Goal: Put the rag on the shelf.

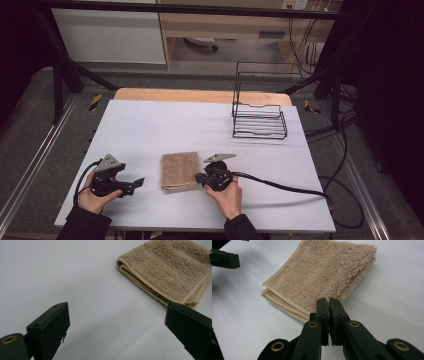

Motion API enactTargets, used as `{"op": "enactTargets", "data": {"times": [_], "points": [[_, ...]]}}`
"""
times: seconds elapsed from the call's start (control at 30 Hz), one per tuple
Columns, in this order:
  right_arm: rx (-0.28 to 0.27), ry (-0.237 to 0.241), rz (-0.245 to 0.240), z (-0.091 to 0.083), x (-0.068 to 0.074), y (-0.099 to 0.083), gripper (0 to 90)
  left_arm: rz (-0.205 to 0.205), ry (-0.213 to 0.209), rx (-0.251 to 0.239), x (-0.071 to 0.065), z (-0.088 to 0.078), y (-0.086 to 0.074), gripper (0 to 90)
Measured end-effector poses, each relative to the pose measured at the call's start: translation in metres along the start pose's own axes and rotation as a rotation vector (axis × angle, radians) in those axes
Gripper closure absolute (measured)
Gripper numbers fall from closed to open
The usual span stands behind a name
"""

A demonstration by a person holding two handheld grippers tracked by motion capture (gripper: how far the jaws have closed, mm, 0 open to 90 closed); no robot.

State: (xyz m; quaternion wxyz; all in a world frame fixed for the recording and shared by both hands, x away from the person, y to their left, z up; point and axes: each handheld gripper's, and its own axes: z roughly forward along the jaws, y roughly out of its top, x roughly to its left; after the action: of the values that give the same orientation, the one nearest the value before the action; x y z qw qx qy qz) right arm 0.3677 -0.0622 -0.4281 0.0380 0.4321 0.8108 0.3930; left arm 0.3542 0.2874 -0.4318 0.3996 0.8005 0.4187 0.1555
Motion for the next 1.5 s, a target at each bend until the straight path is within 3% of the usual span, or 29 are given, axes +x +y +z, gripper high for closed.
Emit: {"op": "enactTargets", "data": {"times": [0.27, 0.5, 0.73, 0.87, 0.93, 0.97, 1.03, 1.07, 1.2, 1.27, 1.43, 1.5], "points": [[0.054, -0.003, -0.026, -0.033, -0.033, -0.015, 87.1, 0.005, -0.022, 0.005, -0.006, 0.003, 0.001, 5.3], [0.065, -0.041, -0.078, -0.045, -0.057, -0.020, 86.8, 0.012, -0.053, 0.016, -0.014, 0.008, 0.008, 4.9], [0.062, -0.076, -0.120, -0.041, -0.063, -0.020, 86.7, 0.038, -0.068, 0.014, -0.032, 0.024, 0.038, 9.1], [0.055, -0.084, -0.119, -0.040, -0.063, -0.023, 86.2, 0.051, -0.082, 0.009, -0.046, 0.043, 0.059, 18.0], [0.030, -0.088, -0.117, -0.041, -0.064, -0.025, 85.4, 0.068, -0.090, 0.029, -0.054, 0.054, 0.068, 27.5], [0.030, -0.088, -0.117, -0.041, -0.064, -0.025, 85.4, 0.080, -0.093, 0.039, -0.058, 0.060, 0.072, 27.5], [0.019, -0.087, -0.111, -0.041, -0.064, -0.027, 83.1, 0.091, -0.112, 0.054, -0.066, 0.072, 0.078, 34.4], [0.003, -0.094, -0.089, -0.043, -0.065, -0.030, 80.7, 0.096, -0.125, 0.067, -0.069, 0.079, 0.080, 43.2], [-0.035, -0.111, -0.058, -0.048, -0.066, -0.036, 73.7, 0.134, -0.158, 0.157, -0.077, 0.103, 0.082, 49.3], [-0.045, -0.115, -0.034, -0.049, -0.067, -0.040, 70.9, 0.129, -0.167, 0.181, -0.078, 0.111, 0.080, 53.3], [-0.071, -0.108, 0.004, -0.046, -0.068, -0.046, 66.1, 0.120, -0.190, 0.194, -0.074, 0.114, 0.076, 62.6], [-0.085, -0.104, 0.040, -0.040, -0.066, -0.047, 65.2, 0.109, -0.203, 0.202, -0.073, 0.115, 0.074, 65.6]]}}
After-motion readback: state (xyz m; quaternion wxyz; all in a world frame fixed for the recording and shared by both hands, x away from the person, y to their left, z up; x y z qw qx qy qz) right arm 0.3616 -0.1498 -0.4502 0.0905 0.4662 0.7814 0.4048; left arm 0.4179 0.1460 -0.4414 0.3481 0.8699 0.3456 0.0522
